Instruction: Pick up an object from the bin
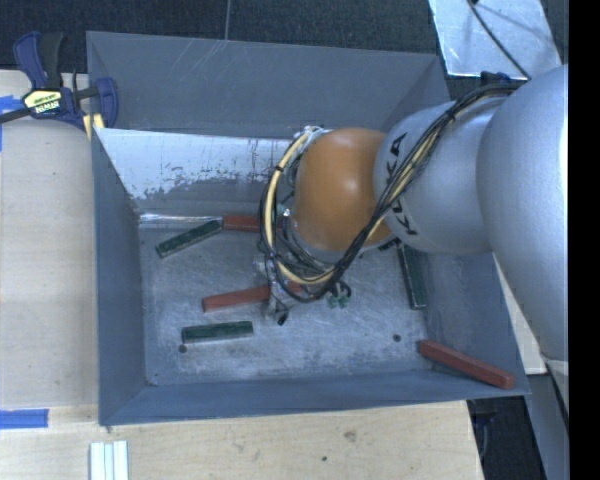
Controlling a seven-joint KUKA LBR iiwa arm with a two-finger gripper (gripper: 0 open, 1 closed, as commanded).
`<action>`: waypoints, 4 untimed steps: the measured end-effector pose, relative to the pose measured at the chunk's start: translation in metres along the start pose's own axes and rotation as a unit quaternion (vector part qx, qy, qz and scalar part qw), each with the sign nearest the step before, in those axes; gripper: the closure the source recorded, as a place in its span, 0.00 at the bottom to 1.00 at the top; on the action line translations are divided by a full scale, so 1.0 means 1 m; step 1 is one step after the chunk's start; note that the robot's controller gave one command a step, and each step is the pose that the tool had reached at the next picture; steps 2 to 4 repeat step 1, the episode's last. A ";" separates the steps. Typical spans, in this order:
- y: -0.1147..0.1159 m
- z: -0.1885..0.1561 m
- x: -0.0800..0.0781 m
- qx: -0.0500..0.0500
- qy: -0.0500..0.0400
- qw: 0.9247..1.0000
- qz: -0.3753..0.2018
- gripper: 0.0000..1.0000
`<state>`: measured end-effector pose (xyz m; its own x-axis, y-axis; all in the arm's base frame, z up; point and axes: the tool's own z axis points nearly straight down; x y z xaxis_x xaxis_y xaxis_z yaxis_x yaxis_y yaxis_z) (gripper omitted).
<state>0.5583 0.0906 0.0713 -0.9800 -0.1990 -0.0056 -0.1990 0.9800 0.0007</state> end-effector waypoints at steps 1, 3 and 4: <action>0.004 -0.130 -0.035 0.001 -0.004 1.000 -0.017 1.00; 0.004 -0.130 -0.035 0.001 -0.004 1.000 -0.017 1.00; 0.004 -0.130 -0.035 0.001 -0.004 1.000 -0.017 1.00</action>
Offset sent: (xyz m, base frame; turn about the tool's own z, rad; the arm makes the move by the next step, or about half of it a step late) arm 0.0291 0.0108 0.1244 -0.0367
